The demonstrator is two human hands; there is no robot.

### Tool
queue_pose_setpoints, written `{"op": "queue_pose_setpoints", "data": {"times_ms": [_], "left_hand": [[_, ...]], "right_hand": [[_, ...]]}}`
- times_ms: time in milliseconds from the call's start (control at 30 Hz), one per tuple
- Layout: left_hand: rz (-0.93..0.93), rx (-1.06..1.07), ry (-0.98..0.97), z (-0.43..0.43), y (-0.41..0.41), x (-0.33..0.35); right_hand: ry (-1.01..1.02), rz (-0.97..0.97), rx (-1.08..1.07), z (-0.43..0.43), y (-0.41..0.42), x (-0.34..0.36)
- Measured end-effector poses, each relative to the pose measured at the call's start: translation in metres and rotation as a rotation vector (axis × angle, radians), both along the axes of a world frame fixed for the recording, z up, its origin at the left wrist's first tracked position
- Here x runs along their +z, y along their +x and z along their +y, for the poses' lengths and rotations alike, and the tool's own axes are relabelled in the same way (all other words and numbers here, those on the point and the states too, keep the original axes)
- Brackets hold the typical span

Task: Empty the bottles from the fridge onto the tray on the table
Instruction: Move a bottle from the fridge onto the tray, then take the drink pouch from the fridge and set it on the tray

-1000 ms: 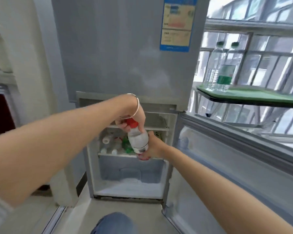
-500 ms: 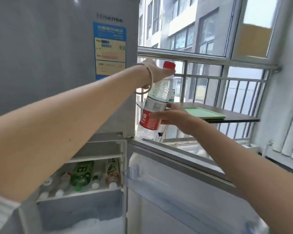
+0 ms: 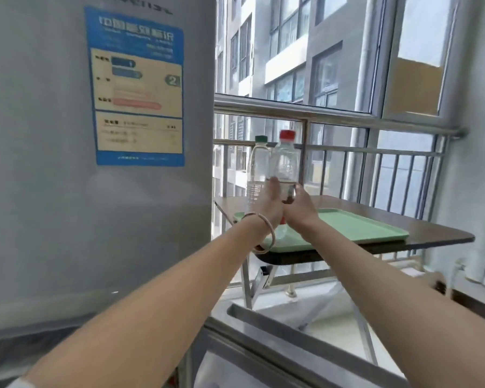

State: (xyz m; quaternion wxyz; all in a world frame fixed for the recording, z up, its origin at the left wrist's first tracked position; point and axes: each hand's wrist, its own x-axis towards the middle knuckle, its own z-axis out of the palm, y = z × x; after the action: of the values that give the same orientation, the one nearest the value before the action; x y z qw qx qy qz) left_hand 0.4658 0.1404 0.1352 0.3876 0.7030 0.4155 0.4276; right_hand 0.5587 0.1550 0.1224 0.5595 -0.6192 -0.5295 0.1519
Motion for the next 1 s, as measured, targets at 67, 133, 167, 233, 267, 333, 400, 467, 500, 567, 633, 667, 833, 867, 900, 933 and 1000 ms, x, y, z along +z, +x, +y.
{"op": "queue_pose_setpoints", "data": {"times_ms": [67, 133, 167, 233, 267, 333, 400, 467, 500, 567, 633, 667, 833, 867, 900, 933, 1000], "left_hand": [[-0.058, 0.026, -0.003, 0.017, 0.006, -0.013], [-0.087, 0.05, -0.037, 0.034, 0.011, -0.021], [-0.09, 0.058, -0.049, 0.037, 0.013, -0.021], [-0.1, 0.09, -0.033, 0.037, 0.012, -0.02], [-0.097, 0.1, -0.024, 0.039, 0.012, -0.02], [-0.095, 0.098, -0.006, 0.043, 0.013, -0.024], [-0.09, 0.088, 0.016, 0.037, 0.007, -0.024], [-0.066, 0.098, 0.053, 0.022, -0.001, -0.019], [-0.054, 0.116, 0.087, 0.016, -0.006, -0.017], [-0.046, 0.141, 0.145, -0.002, -0.016, -0.008], [-0.066, 0.124, 0.143, -0.028, -0.033, 0.0], [-0.075, 0.106, 0.124, -0.038, -0.039, 0.004], [-0.075, 0.141, 0.061, -0.094, -0.102, -0.008], [-0.066, 0.161, 0.044, -0.103, -0.116, -0.014], [-0.057, 0.191, 0.032, -0.107, -0.133, -0.024], [-0.043, 0.227, 0.014, -0.112, -0.152, -0.035], [0.006, 0.281, -0.05, -0.116, -0.183, -0.058]], "right_hand": [[0.007, -0.029, 0.016, 0.009, -0.005, -0.002], [-0.001, -0.047, 0.041, 0.016, -0.009, 0.0], [-0.017, -0.053, 0.048, 0.018, -0.011, 0.0], [-0.034, -0.068, 0.038, 0.021, -0.014, 0.001], [-0.038, -0.077, 0.024, 0.021, -0.016, 0.0], [-0.054, -0.082, 0.007, 0.022, -0.016, -0.001], [-0.065, -0.081, -0.019, 0.021, -0.019, -0.002], [0.044, -0.112, -0.144, 0.014, -0.022, -0.003], [0.144, -0.132, -0.215, 0.008, -0.025, -0.001], [0.317, -0.214, -0.314, -0.011, -0.032, 0.007], [0.357, -0.317, -0.289, -0.041, -0.045, 0.015], [0.355, -0.354, -0.268, -0.052, -0.049, 0.018], [0.341, -0.391, -0.135, -0.107, -0.099, 0.004], [0.323, -0.378, -0.104, -0.114, -0.111, -0.002], [0.295, -0.367, -0.06, -0.119, -0.127, -0.012], [0.261, -0.358, -0.018, -0.124, -0.145, -0.024], [0.198, -0.341, 0.045, -0.128, -0.176, -0.048]]}}
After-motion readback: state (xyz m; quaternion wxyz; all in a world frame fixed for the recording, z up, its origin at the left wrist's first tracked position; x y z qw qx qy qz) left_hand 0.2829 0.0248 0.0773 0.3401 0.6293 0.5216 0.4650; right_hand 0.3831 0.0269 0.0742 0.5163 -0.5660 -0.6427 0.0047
